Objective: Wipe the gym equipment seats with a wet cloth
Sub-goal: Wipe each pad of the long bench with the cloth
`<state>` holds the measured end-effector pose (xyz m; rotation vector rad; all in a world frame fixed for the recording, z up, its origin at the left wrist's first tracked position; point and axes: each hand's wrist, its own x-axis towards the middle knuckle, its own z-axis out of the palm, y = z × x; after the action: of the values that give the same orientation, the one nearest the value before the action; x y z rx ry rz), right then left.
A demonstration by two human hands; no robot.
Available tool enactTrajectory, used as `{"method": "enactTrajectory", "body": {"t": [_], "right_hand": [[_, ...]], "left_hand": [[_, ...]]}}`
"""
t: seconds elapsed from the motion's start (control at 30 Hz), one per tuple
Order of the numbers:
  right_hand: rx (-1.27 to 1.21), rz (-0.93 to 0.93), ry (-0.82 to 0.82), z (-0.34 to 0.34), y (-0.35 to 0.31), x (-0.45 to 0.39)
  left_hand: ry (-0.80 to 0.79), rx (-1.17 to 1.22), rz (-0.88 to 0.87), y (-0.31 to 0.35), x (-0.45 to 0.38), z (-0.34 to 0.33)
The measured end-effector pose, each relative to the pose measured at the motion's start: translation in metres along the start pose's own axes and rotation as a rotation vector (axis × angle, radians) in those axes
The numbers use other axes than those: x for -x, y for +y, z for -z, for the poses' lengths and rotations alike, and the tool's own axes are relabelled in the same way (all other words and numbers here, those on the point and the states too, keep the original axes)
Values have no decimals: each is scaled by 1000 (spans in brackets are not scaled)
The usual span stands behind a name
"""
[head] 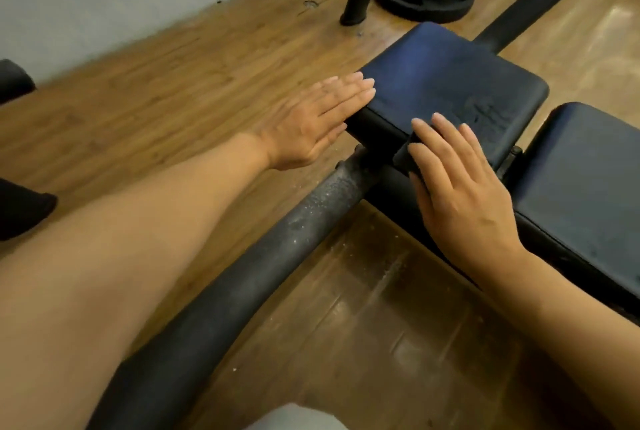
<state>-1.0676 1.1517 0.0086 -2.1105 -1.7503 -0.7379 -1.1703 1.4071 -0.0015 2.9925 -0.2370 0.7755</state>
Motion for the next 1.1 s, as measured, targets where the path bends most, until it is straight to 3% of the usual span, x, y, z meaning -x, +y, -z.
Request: {"method": "enactTrajectory", "body": {"t": [0.13, 0.27, 0.4, 0.6, 0.83, 1.1], "right_hand": [[44, 47, 16, -17, -7, -16], [177, -21, 35, -44, -31, -58], [307, -9, -58, -50, -38, -58], [307, 91, -221, 0, -12, -6], [407, 33, -5, -51, -41, -57], [369, 65, -99, -22, -16, -15]], "left_hand": [[-28, 30, -50, -14, 5, 1], [-23, 63, -39, -18, 5, 1], [32, 78, -14, -14, 8, -3], [116, 76, 43, -4, 11, -16], [176, 94, 124, 7, 13, -24], [181, 46, 188, 17, 11, -23]]}}
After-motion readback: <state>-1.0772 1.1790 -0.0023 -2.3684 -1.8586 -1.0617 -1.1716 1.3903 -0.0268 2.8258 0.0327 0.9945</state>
